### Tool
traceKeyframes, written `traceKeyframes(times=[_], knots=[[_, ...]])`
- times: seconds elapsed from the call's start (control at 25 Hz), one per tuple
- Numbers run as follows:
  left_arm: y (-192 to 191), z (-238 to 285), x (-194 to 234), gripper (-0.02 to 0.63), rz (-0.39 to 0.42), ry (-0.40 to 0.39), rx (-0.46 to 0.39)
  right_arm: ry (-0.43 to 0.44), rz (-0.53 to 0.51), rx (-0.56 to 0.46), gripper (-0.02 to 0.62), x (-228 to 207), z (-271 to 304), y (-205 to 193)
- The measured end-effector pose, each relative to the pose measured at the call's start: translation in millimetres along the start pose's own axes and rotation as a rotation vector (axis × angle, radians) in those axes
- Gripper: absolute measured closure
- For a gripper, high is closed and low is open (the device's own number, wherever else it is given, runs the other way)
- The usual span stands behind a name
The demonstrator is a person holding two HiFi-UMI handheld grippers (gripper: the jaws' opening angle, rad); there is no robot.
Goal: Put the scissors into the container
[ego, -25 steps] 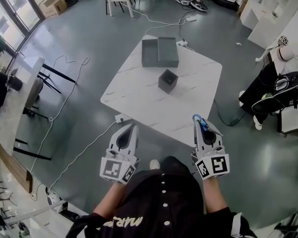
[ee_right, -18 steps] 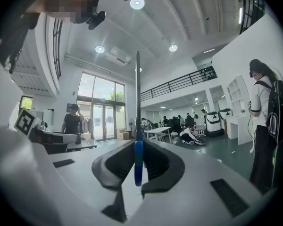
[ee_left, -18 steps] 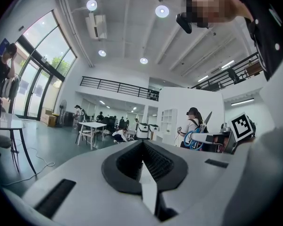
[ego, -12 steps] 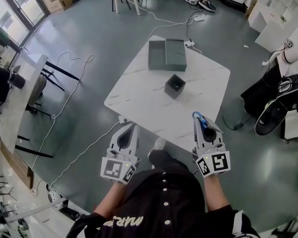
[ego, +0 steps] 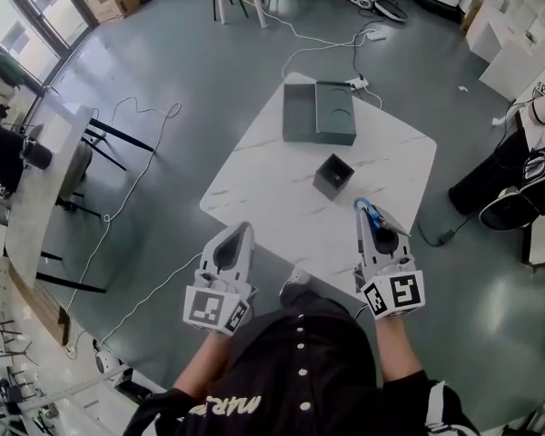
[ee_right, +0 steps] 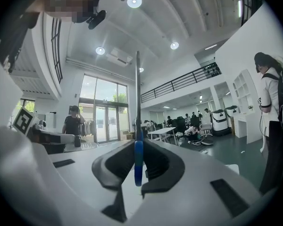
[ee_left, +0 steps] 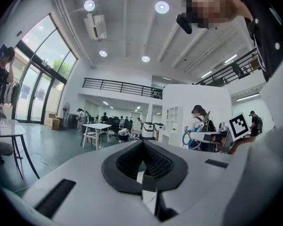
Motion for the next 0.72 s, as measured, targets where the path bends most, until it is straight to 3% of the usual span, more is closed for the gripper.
traceKeyframes(times=[0.4, 0.72], knots=[[5.3, 36.7, 30.4, 0.58, -0.015, 0.015, 0.023, 0.022, -0.002, 0.023, 0.535, -13.4, 55.1, 2.1], [3.2, 78.0, 46.5, 0.58, -0.031, -0.004, 0.067, 0.057, -0.106, 0.068, 0.535, -31.2, 106.7, -2.3]])
Point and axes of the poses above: the fingertips, and each gripper's own axes: z forward along the fingers, x to its left, y out of its top, the point moved 6 cm from there along -z, backward along the fingers, and after that the axes turned 6 degrees about x, right-handed, at the moved point
